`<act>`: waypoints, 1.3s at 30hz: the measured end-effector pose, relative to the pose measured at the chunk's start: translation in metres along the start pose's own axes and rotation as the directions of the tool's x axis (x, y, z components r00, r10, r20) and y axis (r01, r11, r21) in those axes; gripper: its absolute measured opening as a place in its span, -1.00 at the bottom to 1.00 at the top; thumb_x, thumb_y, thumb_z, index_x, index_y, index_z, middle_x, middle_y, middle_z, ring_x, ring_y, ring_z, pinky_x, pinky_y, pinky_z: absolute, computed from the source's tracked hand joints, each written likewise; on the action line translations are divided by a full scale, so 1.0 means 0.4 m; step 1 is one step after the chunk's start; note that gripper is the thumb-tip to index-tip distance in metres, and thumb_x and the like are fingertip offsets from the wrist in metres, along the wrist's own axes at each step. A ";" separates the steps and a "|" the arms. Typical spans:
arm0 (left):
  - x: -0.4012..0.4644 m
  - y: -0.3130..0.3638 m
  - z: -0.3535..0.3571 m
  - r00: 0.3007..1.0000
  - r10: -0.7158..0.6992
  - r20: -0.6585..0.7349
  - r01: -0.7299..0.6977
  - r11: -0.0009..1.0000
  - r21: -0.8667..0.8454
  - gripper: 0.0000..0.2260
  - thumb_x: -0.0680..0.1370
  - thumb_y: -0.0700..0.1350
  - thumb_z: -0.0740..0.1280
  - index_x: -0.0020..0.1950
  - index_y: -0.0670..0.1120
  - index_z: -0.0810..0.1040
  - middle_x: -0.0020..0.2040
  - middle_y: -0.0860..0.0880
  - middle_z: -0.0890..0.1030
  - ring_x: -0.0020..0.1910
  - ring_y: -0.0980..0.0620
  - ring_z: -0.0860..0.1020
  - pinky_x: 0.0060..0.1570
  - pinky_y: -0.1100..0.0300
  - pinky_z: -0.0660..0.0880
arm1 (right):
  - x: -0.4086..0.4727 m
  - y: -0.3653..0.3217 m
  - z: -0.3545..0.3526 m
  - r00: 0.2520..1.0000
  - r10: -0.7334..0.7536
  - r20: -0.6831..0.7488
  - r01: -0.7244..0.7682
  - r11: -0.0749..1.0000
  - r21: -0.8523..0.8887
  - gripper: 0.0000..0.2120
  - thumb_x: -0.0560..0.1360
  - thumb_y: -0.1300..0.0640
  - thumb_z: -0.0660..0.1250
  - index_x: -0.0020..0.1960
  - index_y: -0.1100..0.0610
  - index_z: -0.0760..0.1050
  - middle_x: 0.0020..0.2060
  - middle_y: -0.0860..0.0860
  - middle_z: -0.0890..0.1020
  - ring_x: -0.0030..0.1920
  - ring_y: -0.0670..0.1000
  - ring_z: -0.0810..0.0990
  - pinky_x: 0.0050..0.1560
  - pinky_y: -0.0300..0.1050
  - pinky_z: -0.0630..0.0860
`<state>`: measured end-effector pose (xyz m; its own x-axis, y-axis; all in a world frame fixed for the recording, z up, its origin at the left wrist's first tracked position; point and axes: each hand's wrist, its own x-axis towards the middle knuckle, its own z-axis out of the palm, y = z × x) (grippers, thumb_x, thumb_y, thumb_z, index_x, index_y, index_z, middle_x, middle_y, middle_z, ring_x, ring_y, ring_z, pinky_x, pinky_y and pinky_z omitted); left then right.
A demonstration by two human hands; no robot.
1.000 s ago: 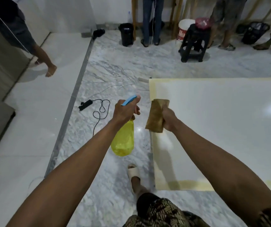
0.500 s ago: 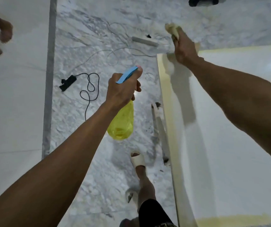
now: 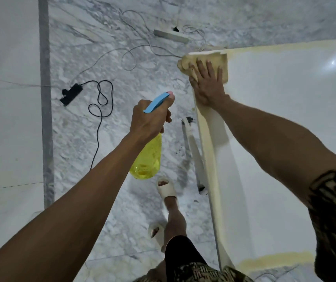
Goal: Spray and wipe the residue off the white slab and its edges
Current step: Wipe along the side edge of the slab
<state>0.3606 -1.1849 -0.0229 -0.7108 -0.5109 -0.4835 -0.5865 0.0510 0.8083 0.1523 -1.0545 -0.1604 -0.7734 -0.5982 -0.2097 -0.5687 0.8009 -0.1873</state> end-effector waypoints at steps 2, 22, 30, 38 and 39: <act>-0.034 -0.001 0.009 1.000 0.008 0.006 -0.008 1.000 -0.001 -0.59 0.63 0.20 0.41 -0.22 -0.09 0.70 -0.21 -0.17 0.75 -0.52 0.05 0.54 -0.49 0.25 0.49 | -0.071 0.002 0.022 1.000 -0.004 -0.009 0.004 1.000 -0.026 -0.49 0.69 -0.10 -0.09 0.61 -0.04 -0.07 0.61 0.00 -0.03 0.60 0.14 -0.12 0.53 0.29 -0.17; -0.722 -0.333 0.126 0.996 -0.002 0.090 0.000 1.000 0.027 -0.50 0.62 0.21 0.41 -0.28 -0.20 0.66 -0.20 -0.18 0.75 -0.32 -0.11 0.66 -0.35 0.12 0.58 | -1.095 -0.029 0.240 0.997 -0.043 0.062 0.047 0.997 -0.065 -0.42 0.62 -0.19 -0.28 0.60 -0.09 0.00 0.60 -0.02 0.04 0.60 0.14 -0.05 0.51 0.31 -0.10; -0.914 -0.416 0.188 0.993 0.023 0.118 -0.031 0.997 0.069 -0.54 0.64 0.15 0.40 -0.32 -0.15 0.65 -0.20 -0.17 0.76 -0.38 -0.06 0.62 -0.29 0.11 0.58 | -1.407 -0.051 0.319 0.993 -0.082 0.085 0.088 0.994 -0.064 -0.44 0.66 -0.16 -0.26 0.58 -0.05 0.16 0.58 0.03 0.18 0.57 0.19 0.09 0.48 0.35 0.02; -1.047 -0.418 0.246 0.993 0.062 0.100 -0.069 0.995 0.074 -0.52 0.65 0.19 0.39 -0.17 -0.22 0.68 -0.18 -0.18 0.75 -0.51 0.11 0.57 -0.45 0.28 0.53 | -1.657 -0.052 0.333 0.893 -0.050 0.447 -0.051 0.976 0.212 -0.49 0.70 -0.09 -0.14 0.61 0.03 -0.03 0.61 0.05 0.00 0.59 0.16 -0.05 0.54 0.16 -0.09; -1.063 -0.417 0.250 0.993 0.068 0.097 -0.076 0.995 0.072 -0.51 0.65 0.20 0.38 -0.17 -0.23 0.68 -0.17 -0.17 0.75 -0.49 0.10 0.58 -0.43 0.27 0.54 | -1.694 -0.044 0.336 0.858 -0.019 0.514 -0.189 0.918 0.349 -0.49 0.70 -0.09 -0.11 0.61 0.06 0.03 0.60 0.09 0.07 0.58 0.16 0.05 0.53 0.11 -0.01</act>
<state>0.7217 -0.8903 0.0143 -0.7836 -0.4204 -0.4574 -0.5574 0.1508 0.8164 0.7239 -0.6668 -0.1440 -0.5085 -0.5414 -0.6696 -0.2786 0.8392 -0.4670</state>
